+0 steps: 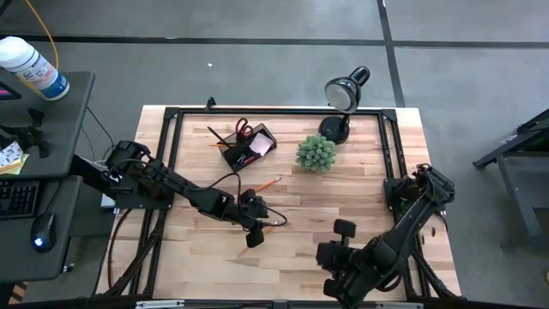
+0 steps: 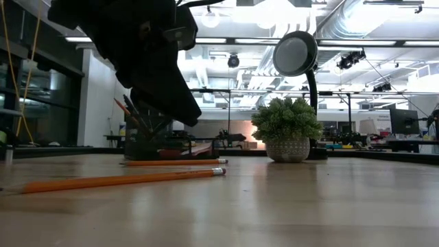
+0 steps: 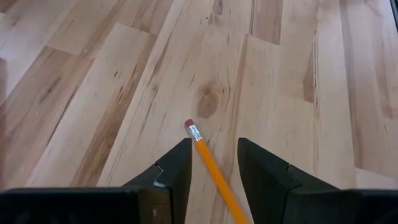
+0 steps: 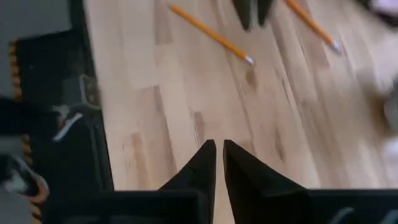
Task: Pick and place office supplies into organizer
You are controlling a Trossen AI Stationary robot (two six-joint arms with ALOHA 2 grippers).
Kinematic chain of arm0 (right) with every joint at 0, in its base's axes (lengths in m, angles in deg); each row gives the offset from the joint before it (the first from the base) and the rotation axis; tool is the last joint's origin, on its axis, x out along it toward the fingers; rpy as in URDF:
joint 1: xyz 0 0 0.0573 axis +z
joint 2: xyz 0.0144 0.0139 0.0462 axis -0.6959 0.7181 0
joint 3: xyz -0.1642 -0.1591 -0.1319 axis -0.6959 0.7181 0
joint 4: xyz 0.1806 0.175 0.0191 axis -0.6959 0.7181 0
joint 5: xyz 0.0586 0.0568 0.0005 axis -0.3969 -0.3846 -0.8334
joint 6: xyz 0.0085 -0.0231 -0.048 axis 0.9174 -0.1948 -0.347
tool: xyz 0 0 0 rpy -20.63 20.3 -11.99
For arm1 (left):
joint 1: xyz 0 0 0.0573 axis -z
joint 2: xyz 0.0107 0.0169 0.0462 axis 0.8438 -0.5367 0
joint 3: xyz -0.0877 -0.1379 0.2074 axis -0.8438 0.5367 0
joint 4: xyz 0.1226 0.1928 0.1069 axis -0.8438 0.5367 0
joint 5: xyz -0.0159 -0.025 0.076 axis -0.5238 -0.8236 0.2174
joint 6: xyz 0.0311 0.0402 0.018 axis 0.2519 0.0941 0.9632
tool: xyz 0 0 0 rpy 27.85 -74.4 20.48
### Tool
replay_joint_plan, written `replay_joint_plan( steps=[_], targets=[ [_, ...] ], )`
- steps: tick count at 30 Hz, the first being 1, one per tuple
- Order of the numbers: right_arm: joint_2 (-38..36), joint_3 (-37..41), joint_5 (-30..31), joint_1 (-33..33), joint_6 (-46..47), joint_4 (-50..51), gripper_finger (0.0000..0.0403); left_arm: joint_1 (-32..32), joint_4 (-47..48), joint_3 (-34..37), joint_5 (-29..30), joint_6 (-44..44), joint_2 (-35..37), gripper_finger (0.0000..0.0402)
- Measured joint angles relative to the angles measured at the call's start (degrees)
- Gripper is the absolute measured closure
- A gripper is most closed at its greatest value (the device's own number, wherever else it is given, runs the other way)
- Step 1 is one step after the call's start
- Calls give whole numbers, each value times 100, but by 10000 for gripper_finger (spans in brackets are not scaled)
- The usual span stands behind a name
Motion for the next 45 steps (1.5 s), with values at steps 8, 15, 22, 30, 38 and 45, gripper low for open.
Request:
replay_joint_plan(
  steps=[8,15,22,30,38,45],
  targets=[
    [-20,1,780,-169,-787,-138,401,0,-9,0,-148,107,2,284],
    [-445,1704,-78,-513,-1279,-2755,402,0,-11,0,-180,119,2,284],
    [-1764,4189,-799,-535,-511,-4794,402,2,-11,0,-302,170,2,284],
    [-4196,6235,49,-365,526,-5215,402,0,-9,0,-301,121,2,284],
    [-5797,7769,555,-196,1159,-6156,401,0,82,0,-296,-866,4,284],
    [-5930,8326,674,-197,911,-7223,399,-19,829,-108,-347,-1273,7,284]
  ],
)
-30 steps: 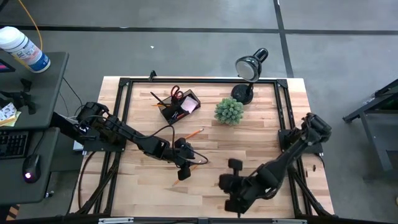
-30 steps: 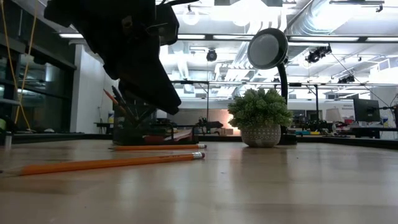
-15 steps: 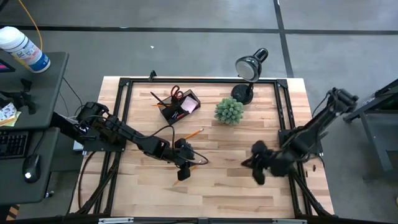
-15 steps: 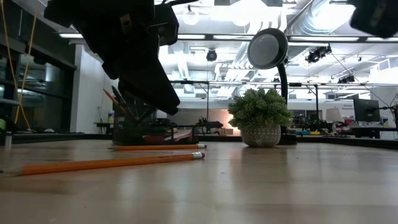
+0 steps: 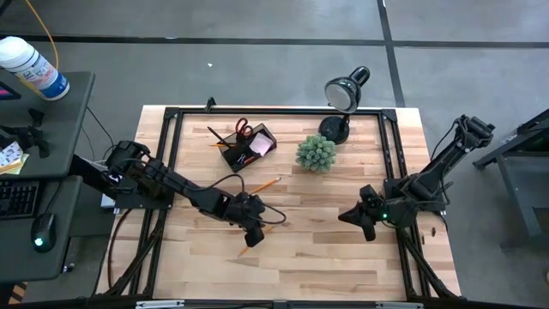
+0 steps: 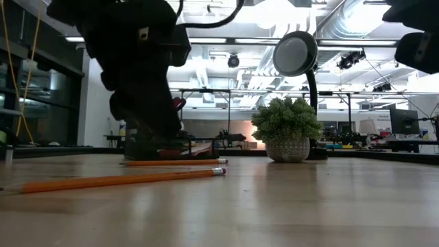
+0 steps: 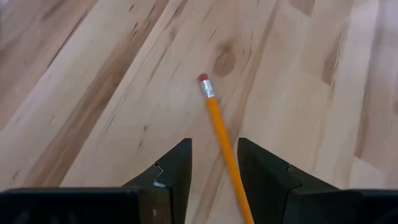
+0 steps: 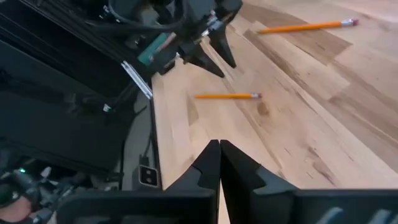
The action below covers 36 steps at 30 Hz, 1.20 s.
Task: Pick and place office supplies into organizer
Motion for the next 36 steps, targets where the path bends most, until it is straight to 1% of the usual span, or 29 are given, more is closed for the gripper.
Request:
replay_joint_plan(
  steps=[4,10,12,14,15,20,24,29,33,36],
  targets=[
    [5,22,34,-1,-150,-132,402,-117,834,-533,-118,41,-177,285],
    [3,19,172,-1,-298,-160,399,-417,2322,-1811,-221,354,-845,308],
    [3,19,178,-1,-306,-152,401,-487,2397,-2201,-318,505,-1107,318],
    [3,19,170,-1,-337,-145,402,-488,2719,-2433,-368,680,-1196,328],
    [1,19,164,-1,-337,-145,401,-482,2633,-2551,-356,742,-1260,333],
    [1,19,82,2,-339,-158,400,-465,2481,-2613,-288,739,-1295,350],
    [1,19,8,2,-308,-196,401,-469,2494,-2611,-274,680,-1290,354],
    [1,19,-28,1,207,-296,399,-473,2378,-2607,-252,560,-1384,355],
    [1,19,-195,-7,464,-325,401,-473,2283,-2609,-373,83,-1571,355],
    [1,18,-396,-116,644,-355,399,-473,2288,-2605,-490,-85,-1748,355]
  ],
)
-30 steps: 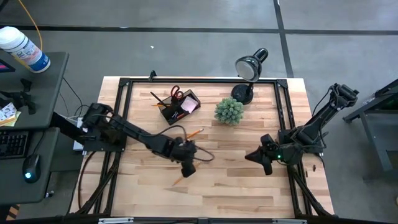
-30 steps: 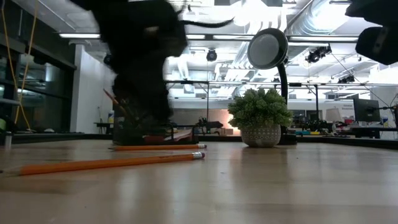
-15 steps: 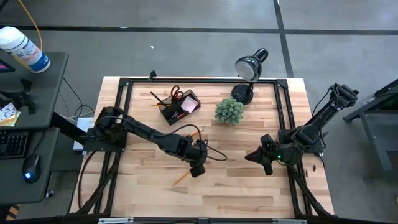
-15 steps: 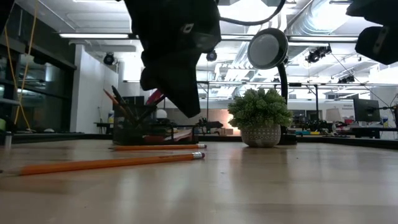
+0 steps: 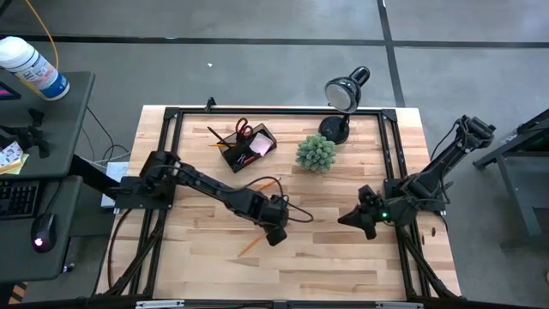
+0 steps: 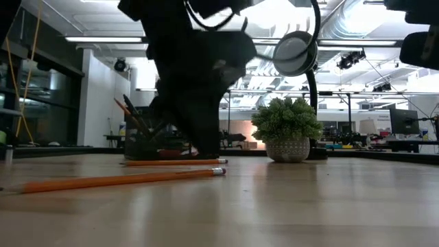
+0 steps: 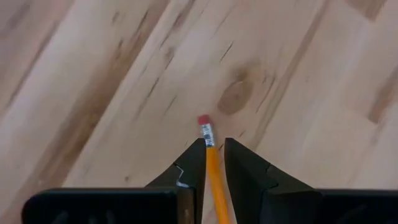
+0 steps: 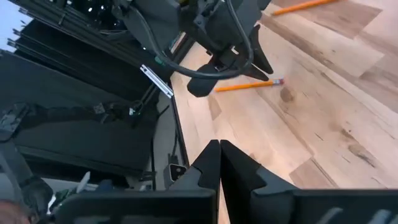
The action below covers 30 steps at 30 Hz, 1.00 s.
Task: Pick and place office supplies into organizer
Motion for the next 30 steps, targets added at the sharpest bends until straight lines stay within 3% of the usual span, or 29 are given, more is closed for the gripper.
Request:
replay_joint_plan(
  steps=[13,20,25,30],
  targets=[
    [0,-1,-816,-453,-1014,16,396,-158,-118,-45,-535,-1104,-125,355],
    [0,-1,-951,-451,-1683,35,399,-254,-27,-307,-273,-1600,-105,355],
    [0,-1,-1123,-449,-1784,48,396,-350,500,-396,-449,-1602,-105,354],
    [0,-1,-1184,-445,-1888,103,398,-369,541,-396,-518,-1489,-105,314]
  ],
)
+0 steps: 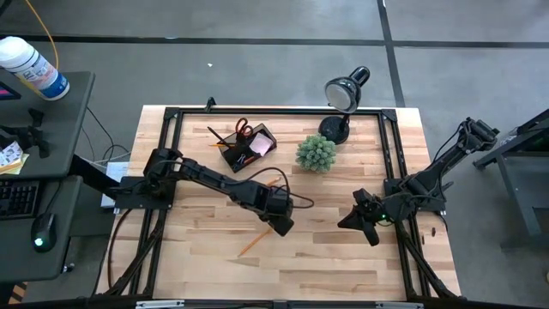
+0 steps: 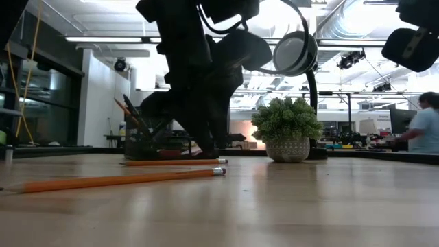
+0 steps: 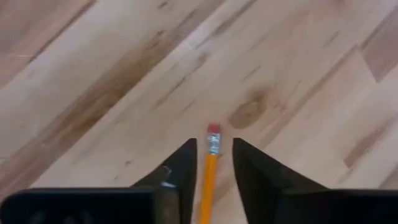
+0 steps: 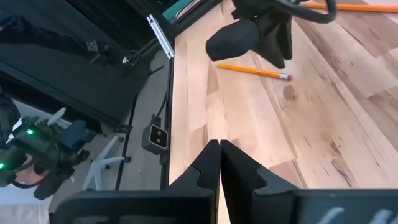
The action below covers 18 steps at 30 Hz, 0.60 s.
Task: Pick and place office supplies into organizer
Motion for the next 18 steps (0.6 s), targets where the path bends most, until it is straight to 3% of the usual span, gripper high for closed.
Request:
replay_joint_plan(
  steps=[9,13,18],
  targets=[
    [0,0,7,-3,-59,2,396,-1,-275,1,131,195,-76,211],
    [0,0,17,-3,-45,2,394,-1,-319,3,229,294,-149,204],
    [0,-1,21,-6,40,2,397,1,-213,-2,284,446,-140,225]
  ],
)
